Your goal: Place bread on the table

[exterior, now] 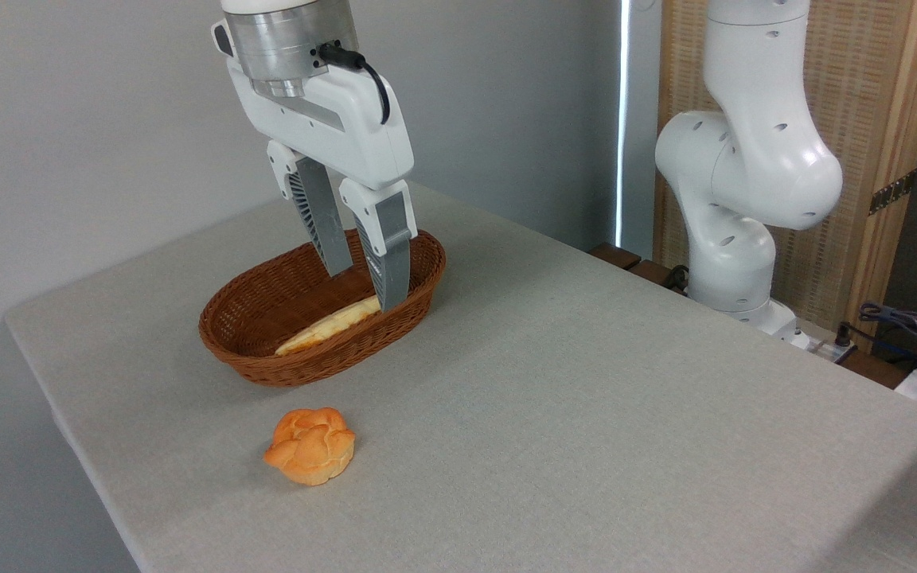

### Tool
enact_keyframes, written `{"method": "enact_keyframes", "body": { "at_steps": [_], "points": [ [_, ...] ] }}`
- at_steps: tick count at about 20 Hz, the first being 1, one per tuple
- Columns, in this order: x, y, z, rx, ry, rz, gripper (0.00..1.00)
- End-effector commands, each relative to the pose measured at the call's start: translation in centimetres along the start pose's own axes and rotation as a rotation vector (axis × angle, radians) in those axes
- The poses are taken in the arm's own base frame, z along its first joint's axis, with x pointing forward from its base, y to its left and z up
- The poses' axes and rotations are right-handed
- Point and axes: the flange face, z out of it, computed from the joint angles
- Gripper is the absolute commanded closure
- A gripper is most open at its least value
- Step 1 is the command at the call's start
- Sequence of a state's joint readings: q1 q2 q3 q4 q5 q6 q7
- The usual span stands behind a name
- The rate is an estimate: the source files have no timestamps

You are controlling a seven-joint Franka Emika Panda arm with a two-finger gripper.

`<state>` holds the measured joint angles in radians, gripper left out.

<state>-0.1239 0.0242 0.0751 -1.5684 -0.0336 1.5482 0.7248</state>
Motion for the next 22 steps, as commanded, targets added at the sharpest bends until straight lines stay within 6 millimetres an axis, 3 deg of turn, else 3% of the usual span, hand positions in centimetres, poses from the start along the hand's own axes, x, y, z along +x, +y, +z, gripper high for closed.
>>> {"method": "enact_keyframes", "body": {
  "at_steps": [1,3,9,14,22],
  "points": [
    [0.1,1.1,0.4,-0.019,0.003,0.010,0.00],
    [0.7,1.9,0.2,-0.018,0.006,0.027,0.00],
    [2.7,7.1,1.6,-0.022,0.067,0.115,0.00],
    [3.1,9.0,3.1,-0.014,0.079,0.148,0.00],
    [5.9,14.8,8.4,0.003,0.102,0.264,0.00]
  ]
}}
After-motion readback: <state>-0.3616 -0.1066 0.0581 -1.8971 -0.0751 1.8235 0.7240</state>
